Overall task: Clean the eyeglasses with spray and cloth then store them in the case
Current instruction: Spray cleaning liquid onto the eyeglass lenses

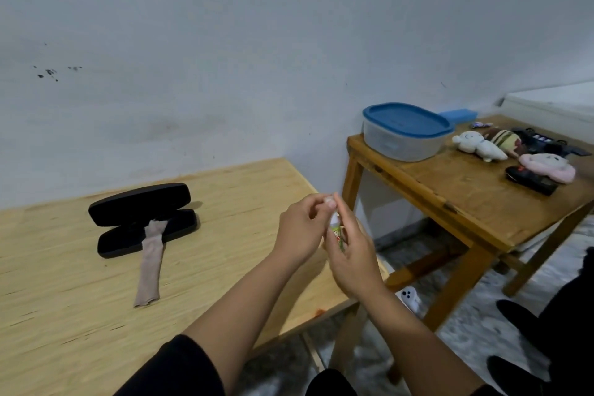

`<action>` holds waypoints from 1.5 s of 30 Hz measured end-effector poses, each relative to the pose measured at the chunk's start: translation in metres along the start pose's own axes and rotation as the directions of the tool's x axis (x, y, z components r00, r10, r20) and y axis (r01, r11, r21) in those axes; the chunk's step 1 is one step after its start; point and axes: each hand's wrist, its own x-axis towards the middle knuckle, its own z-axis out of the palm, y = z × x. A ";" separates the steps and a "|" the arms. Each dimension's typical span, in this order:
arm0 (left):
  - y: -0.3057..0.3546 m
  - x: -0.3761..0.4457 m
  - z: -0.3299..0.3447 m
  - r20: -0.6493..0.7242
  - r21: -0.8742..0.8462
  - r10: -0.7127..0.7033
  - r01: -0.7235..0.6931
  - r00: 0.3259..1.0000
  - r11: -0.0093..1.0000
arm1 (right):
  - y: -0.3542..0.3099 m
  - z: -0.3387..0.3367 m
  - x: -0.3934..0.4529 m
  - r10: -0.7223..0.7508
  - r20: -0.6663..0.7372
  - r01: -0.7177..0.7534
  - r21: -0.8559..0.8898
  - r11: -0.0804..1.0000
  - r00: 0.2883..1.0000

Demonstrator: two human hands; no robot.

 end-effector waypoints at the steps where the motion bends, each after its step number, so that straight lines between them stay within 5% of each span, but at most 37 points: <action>1: 0.001 0.001 0.001 -0.010 -0.030 -0.018 0.018 1.000 0.999 | -0.002 -0.002 0.000 -0.001 0.008 0.001 0.003 1.000 1.000; 13: 0.028 0.015 0.011 -0.013 -0.229 -0.193 0.185 0.981 0.956 | -0.015 -0.008 0.002 -0.057 -0.068 0.050 -0.108 0.993 0.996; 16: 0.037 0.040 -0.013 -0.216 -0.359 -0.212 0.124 0.953 0.925 | -0.006 -0.008 -0.012 -0.063 -0.023 0.057 -0.210 0.976 0.998; 19: 0.048 0.054 -0.053 -0.334 -0.007 -0.007 0.005 0.942 1.000 | 0.010 -0.008 -0.033 -0.043 0.015 0.045 -0.166 0.985 0.999; 22: 0.036 0.039 -0.050 -0.150 0.147 0.047 -0.025 0.988 0.989 | 0.007 -0.012 -0.032 -0.074 -0.021 0.072 -0.086 0.994 0.997; 31: -0.029 -0.021 0.006 -0.007 0.202 -0.096 0.095 0.995 0.975 | 0.002 -0.020 -0.019 0.008 -0.090 -0.003 0.053 0.999 0.996; 45: -0.054 -0.029 0.015 0.087 0.356 -0.030 -0.003 0.996 0.935 | 0.003 -0.020 -0.022 0.063 -0.100 -0.057 0.065 0.996 0.993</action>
